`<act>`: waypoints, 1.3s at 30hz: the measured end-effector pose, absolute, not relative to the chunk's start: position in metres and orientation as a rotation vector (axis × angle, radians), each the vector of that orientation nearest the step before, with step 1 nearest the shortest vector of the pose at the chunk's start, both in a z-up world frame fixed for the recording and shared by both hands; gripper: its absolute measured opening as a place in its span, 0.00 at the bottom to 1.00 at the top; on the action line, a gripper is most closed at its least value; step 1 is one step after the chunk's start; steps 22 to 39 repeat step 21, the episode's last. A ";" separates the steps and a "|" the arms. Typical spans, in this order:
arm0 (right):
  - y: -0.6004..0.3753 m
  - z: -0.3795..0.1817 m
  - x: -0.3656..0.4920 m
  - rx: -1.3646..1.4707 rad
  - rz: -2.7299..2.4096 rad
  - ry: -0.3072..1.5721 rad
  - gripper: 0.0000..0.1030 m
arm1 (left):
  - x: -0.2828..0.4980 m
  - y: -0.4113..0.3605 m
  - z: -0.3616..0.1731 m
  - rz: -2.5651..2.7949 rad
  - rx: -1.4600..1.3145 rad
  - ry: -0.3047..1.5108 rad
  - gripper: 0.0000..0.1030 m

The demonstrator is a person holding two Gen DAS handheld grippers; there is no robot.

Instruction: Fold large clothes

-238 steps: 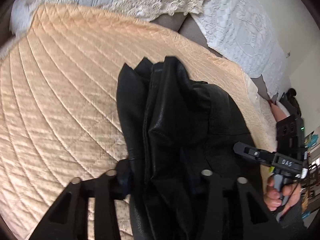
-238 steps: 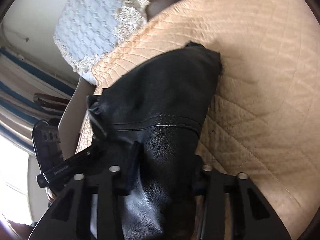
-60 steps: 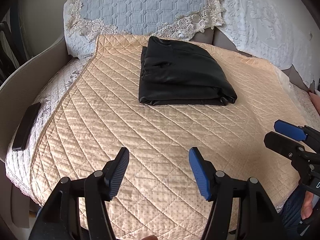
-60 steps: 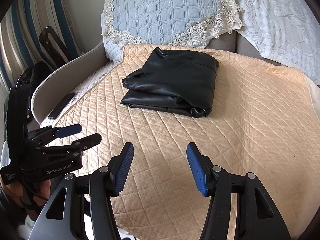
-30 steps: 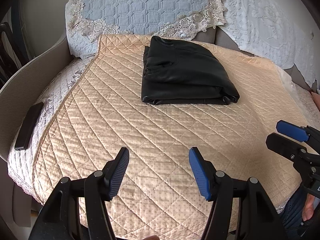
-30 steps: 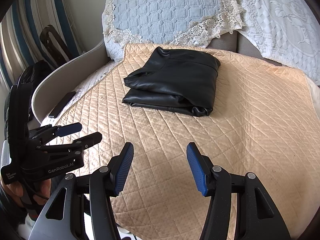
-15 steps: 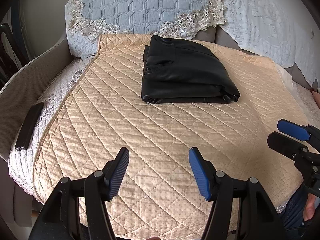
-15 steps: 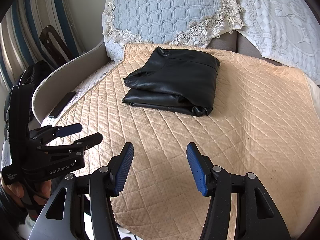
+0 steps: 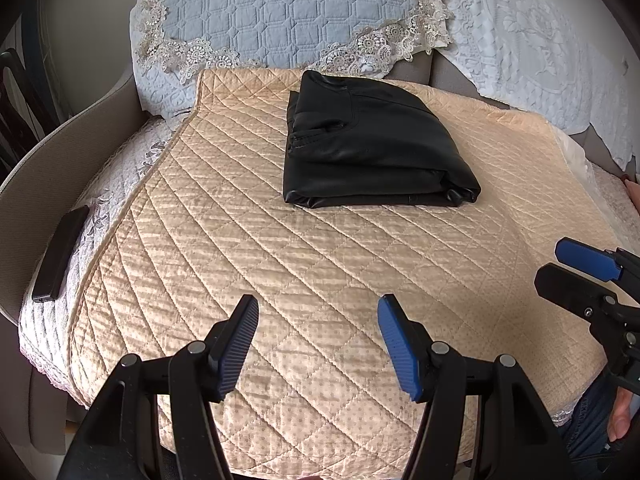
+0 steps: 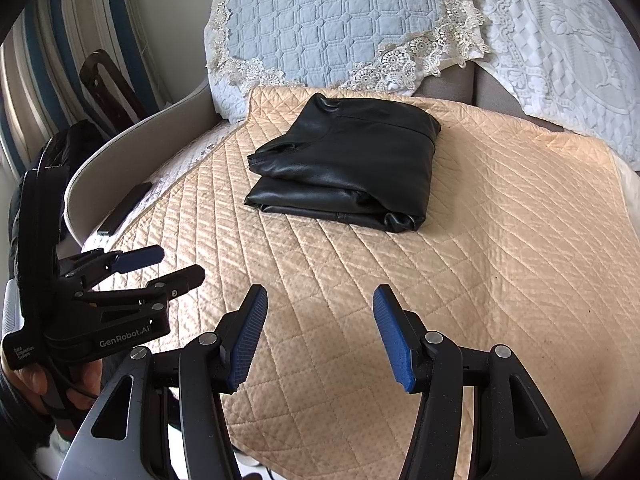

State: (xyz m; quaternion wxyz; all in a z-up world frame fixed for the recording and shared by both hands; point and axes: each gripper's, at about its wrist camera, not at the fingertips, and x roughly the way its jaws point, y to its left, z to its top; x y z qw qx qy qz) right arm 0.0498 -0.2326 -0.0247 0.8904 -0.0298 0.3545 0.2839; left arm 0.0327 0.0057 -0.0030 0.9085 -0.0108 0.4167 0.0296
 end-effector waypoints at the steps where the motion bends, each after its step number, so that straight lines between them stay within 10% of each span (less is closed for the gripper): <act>1: -0.233 -0.025 0.050 -0.063 0.590 0.736 0.54 | 0.033 0.006 -0.003 0.061 -0.022 0.860 0.62; 39: -0.240 -0.025 0.054 -0.062 0.590 0.738 0.54 | 0.039 0.007 -0.004 0.069 0.002 0.855 0.62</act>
